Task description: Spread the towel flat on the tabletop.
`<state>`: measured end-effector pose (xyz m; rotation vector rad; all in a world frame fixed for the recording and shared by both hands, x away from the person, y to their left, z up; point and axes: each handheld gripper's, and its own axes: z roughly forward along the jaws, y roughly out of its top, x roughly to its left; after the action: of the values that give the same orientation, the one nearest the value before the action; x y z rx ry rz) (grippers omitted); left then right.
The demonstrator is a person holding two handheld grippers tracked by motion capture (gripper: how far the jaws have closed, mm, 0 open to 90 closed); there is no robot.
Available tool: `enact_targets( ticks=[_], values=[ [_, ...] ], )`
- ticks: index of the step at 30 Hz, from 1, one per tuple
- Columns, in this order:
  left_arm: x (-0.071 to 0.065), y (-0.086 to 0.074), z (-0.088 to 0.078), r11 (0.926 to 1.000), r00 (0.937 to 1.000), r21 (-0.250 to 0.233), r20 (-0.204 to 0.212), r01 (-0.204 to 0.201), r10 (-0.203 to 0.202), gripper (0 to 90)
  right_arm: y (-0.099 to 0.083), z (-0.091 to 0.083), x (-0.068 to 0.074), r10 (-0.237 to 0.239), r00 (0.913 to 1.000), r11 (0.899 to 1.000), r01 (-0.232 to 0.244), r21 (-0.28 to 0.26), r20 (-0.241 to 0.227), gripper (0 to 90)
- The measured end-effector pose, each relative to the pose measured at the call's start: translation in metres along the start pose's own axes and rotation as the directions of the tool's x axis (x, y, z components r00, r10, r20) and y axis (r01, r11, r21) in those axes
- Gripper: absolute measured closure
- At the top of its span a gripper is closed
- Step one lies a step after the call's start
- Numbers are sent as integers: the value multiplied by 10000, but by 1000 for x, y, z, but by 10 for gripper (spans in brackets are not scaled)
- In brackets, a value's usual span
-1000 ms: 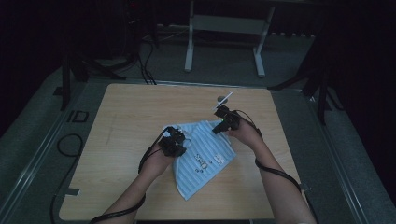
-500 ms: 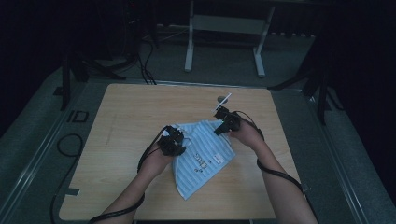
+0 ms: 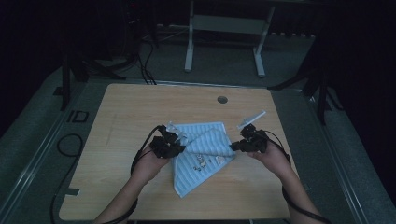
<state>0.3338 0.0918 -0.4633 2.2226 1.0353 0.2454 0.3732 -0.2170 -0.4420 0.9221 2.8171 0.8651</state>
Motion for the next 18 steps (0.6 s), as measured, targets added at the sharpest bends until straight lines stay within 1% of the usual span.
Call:
enact_targets(
  ticks=[1, 3, 4, 5, 6, 7, 8, 9, 10, 12, 13, 14, 15, 16, 17, 18],
  values=[
    [1, -2, 1, 10000, 9999, 45, -119, 64, -64, 819, -5, -1, 2, -11, 10000, 10000, 11, -22, 66, 891],
    [6, -8, 5, 9995, 9994, 137, -148, 300, -298, 828, -16, 0, 3, 127, 9995, 9999, -128, 41, 286, 891],
    [8, -11, 7, 9992, 9992, 235, -264, 311, -305, 836, -24, 1, 2, 350, 9990, 9994, -348, -70, 270, 891],
    [12, -15, 11, 9984, 9976, 299, -504, 484, -468, 836, -28, 2, 1, 500, 9986, 9987, -498, -122, 188, 891],
    [17, -18, 14, 9975, 9963, 344, -631, 610, -588, 836, -36, 6, 1, 729, 9972, 9973, -728, -48, 184, 891],
    [22, -22, 17, 9958, 9941, 346, -711, 848, -822, 836, -41, 9, 1, 786, 9967, 9969, -786, 20, 186, 891],
    [26, -24, 20, 9939, 9921, 330, -712, 1056, -1030, 835, -47, 11, 2, 843, 9964, 9964, -843, 26, 55, 891],
    [34, -28, 24, 9910, 9894, 292, -675, 1304, -1282, 834, -51, 13, 3, 910, 9958, 9958, -910, -4, -106, 891],
    [37, -30, 27, 9899, 9883, 318, -702, 1379, -1354, 834, -57, 17, 5, 1025, 9940, 9947, -1027, -29, -387, 891],
    [44, -31, 37, 9861, 9856, 457, -646, 1595, -1564, 829, -63, 23, 9, 1010, 9936, 9949, -1008, 69, -515, 891],
    [49, -31, 45, 9839, 9835, 576, -751, 1692, -1648, 829, -64, 26, 10, 1024, 9937, 9947, -1018, 143, -462, 891],
    [51, -29, 52, 9824, 9835, 797, -780, 1691, -1630, 829, -66, 32, 9, 1107, 9930, 9937, -1099, 220, -403, 890],
    [54, -28, 60, 9816, 9838, 890, -753, 1692, -1627, 828, -66, 37, 7, 1193, 9924, 9926, -1185, 268, -306, 891],
    [55, -27, 63, 9813, 9842, 951, -738, 1676, -1610, 829, -66, 42, 4, 1252, 9921, 9915, -1249, 359, -51, 891],
    [55, -27, 63, 9813, 9842, 951, -738, 1676, -1610, 830, -66, 42, 4, 1252, 9921, 9915, -1249, 359, -51, 891],
    [56, -21, 70, 9853, 9855, 680, -764, 1570, -1518, 829, -66, 49, -4, 1561, 9876, 9865, -1568, 469, 185, 891]
  ],
)
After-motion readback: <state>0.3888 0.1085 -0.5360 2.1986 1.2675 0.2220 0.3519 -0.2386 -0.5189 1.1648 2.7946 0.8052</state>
